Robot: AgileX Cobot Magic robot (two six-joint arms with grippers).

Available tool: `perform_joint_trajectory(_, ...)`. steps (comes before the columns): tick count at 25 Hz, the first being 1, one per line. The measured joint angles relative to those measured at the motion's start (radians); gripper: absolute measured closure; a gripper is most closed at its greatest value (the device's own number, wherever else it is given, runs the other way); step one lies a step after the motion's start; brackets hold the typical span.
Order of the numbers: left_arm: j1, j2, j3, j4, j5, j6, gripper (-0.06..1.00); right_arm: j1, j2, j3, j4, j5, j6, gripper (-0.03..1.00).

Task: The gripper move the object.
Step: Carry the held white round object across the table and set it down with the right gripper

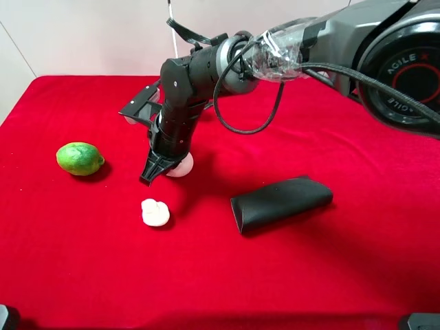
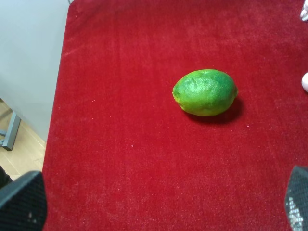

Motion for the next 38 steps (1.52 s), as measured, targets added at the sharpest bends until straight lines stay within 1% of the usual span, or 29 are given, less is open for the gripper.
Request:
perform_joint_trajectory(6,0.0,0.0,0.0,0.0,0.0,0.0,-0.03,0.0,-0.005,-0.014,-0.01,0.03,0.0,0.97)
perform_joint_trajectory(12,0.0,0.0,0.0,0.0,0.0,0.0,-0.03,0.0,-0.045,-0.014,-0.041,0.059,0.0,0.97)
perform_joint_trajectory(19,0.0,0.0,0.0,0.0,0.0,0.0,-0.03,0.0,-0.119,-0.014,-0.066,0.135,0.002,0.97)
perform_joint_trajectory(23,0.0,0.0,0.0,0.0,0.0,0.0,-0.03,0.0,-0.161,-0.014,-0.099,0.177,0.016,0.97)
perform_joint_trajectory(26,0.0,0.0,0.0,0.0,0.0,0.0,-0.03,-0.003,-0.194,-0.014,-0.145,0.208,0.034,0.97)
perform_joint_trajectory(30,0.0,0.0,0.0,0.0,0.0,0.0,-0.03,-0.03,-0.231,-0.014,-0.172,0.257,0.044,0.97)
perform_joint_trajectory(38,0.0,0.0,0.0,0.0,0.0,0.0,-0.03,-0.128,-0.264,-0.013,-0.185,0.372,0.047,0.97)
